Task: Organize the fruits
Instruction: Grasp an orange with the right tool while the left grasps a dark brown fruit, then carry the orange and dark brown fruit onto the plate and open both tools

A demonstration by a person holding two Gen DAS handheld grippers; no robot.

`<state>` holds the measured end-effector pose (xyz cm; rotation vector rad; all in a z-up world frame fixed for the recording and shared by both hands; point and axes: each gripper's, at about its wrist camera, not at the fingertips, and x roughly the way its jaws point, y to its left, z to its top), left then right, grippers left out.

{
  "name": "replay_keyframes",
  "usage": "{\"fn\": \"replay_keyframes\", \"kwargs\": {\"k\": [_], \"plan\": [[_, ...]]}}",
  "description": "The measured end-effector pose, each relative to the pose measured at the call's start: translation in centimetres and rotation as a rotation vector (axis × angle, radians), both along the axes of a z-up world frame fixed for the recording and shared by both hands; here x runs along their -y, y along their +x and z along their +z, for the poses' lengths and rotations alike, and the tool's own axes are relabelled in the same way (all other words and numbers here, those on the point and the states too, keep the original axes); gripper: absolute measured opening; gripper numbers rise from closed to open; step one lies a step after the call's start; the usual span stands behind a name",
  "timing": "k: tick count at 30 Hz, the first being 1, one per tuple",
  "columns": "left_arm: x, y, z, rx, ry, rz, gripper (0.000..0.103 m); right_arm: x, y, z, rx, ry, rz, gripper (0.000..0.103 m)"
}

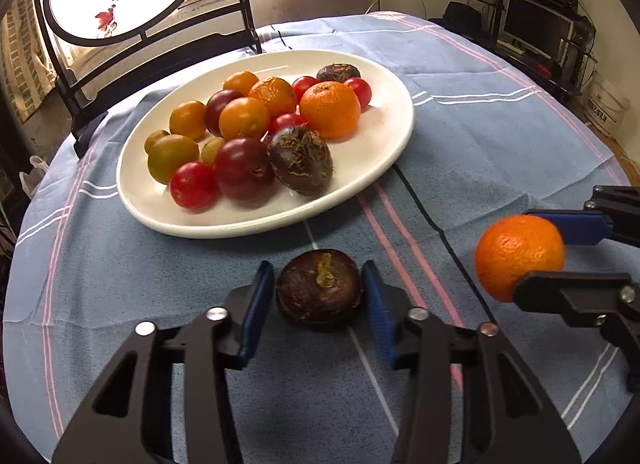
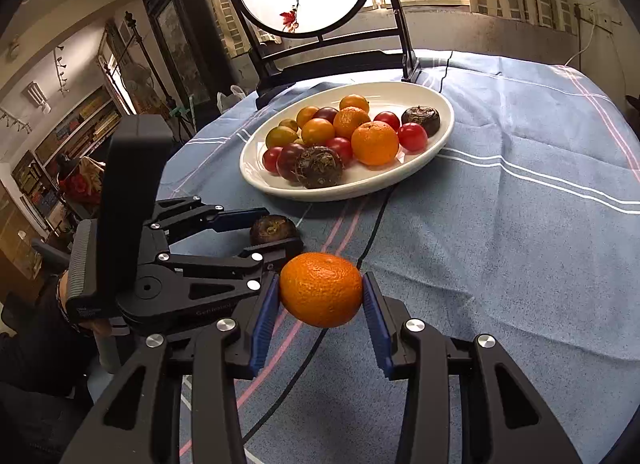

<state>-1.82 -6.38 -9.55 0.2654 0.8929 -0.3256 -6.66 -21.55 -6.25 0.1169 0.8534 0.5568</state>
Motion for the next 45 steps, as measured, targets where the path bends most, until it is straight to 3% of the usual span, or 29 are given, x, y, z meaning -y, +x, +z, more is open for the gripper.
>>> {"fn": "replay_keyframes", "kwargs": {"k": [2, 7, 16, 24, 45], "plan": [[0.0, -0.5, 0.2, 0.026, 0.030, 0.008, 0.042, -0.2, -0.1, -0.2, -0.005, -0.006, 0.008, 0.042], [-1.2, -2.5, 1.7, 0.053, -0.002, 0.020, 0.042, -1.6, -1.0, -0.4, 0.005, -0.068, 0.032, 0.042], [-2.8, -5.4, 3.0, 0.109, 0.036, 0.056, 0.042, -5.3, -3.1, 0.4, 0.027, -0.114, 0.124, 0.042], [-3.9, -5.5, 3.9, 0.137, 0.019, 0.085, 0.042, -6.3, -3.3, 1.4, 0.059, -0.138, 0.119, 0.042], [-3.5, -4.1, 3.2, 0.130, 0.037, 0.077, 0.042, -7.1, -2.1, 0.0, 0.011, -0.144, 0.153, 0.043]]}}
